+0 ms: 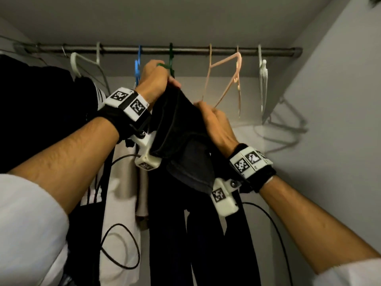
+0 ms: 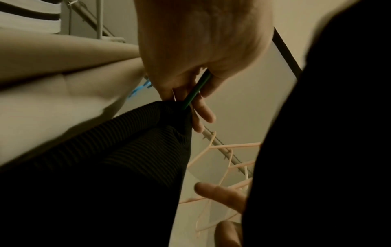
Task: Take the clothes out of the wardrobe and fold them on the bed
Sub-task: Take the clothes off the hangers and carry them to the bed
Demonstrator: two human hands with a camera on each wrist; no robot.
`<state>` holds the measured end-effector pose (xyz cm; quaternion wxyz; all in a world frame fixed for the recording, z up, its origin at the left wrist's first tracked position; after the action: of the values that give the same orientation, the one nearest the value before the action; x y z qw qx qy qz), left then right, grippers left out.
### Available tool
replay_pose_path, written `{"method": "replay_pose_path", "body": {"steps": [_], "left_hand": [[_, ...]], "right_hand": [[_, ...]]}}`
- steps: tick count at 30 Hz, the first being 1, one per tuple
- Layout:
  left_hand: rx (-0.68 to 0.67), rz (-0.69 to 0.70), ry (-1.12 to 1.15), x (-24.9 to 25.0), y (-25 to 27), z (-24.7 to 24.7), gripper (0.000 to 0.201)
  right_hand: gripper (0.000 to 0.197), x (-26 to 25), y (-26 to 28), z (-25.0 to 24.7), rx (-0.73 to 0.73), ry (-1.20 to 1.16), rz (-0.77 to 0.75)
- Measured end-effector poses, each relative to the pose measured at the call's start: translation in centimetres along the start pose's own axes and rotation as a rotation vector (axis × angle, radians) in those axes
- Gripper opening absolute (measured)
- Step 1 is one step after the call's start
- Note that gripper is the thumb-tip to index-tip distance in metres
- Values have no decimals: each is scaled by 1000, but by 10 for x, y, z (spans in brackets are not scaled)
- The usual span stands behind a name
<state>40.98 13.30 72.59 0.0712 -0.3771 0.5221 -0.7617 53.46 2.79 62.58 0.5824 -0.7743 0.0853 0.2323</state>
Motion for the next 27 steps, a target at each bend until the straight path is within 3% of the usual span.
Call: {"method": "replay_pose_path", "body": {"steps": [3, 6, 9, 12, 20, 27], "left_hand": [[24, 23, 67, -3, -5, -13, 19], [38, -32, 139, -4, -7, -25, 16], [-1, -54, 128, -5, -8, -33, 30], [-50, 48, 30, -4, -9, -39, 35], [2, 161, -29, -14, -7, -38, 36], [43, 140, 22, -22, -5, -36, 35]], "right_hand": [[82, -3, -18, 16, -106, 6, 152], [73, -3, -28, 34, -157, 46, 175], [46, 2, -33, 55, -185, 95, 77], [32, 6, -32, 68, -86, 134, -82], [35, 20, 30, 67, -94, 162, -294], [44, 47, 79, 66, -87, 162, -311]]}}
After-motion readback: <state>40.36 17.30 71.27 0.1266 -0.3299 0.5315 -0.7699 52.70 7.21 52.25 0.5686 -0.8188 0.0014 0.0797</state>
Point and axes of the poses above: each hand's wrist, its own y-axis away from the middle knuckle, its own z-axis out of the palm, x = y × z, the point moved 3 cm from there along -y, towards the middle knuckle, and after that the axes turned 10 degrees about y, right-handed, at the moved point
